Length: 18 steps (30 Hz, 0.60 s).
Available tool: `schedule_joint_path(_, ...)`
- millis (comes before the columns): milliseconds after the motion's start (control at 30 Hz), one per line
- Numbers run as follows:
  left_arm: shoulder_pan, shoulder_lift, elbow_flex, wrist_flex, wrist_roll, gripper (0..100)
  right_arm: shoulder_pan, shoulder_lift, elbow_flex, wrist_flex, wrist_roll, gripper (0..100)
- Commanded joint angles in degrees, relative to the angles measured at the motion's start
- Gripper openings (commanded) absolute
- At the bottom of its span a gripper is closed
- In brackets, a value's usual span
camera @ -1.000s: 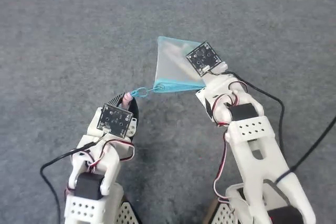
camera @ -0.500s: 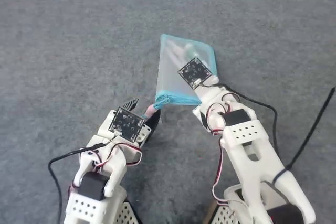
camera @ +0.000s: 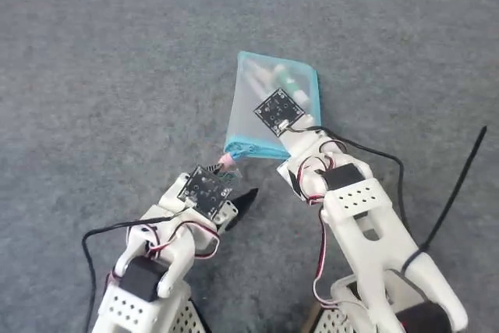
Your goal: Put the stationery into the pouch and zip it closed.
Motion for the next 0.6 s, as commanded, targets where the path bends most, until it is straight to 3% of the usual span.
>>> schedule_joint_path(0, -2.81, 0.62, -5.14, 0.09, 0.7, 28, -0.57, -0.4, -3.96, 1.89, -1.23, 24.2)
schedule_joint_path(267, -12.84, 0.62, -9.54, 0.35, 0.79, 28, -0.31, -0.48, -3.78, 3.74, -1.05, 24.3)
schedule_joint_path(567, -13.89, 0.62, -9.54, -1.58, 0.79, 28, -0.57, -14.2, -1.23, 9.54, -0.53, 29.3)
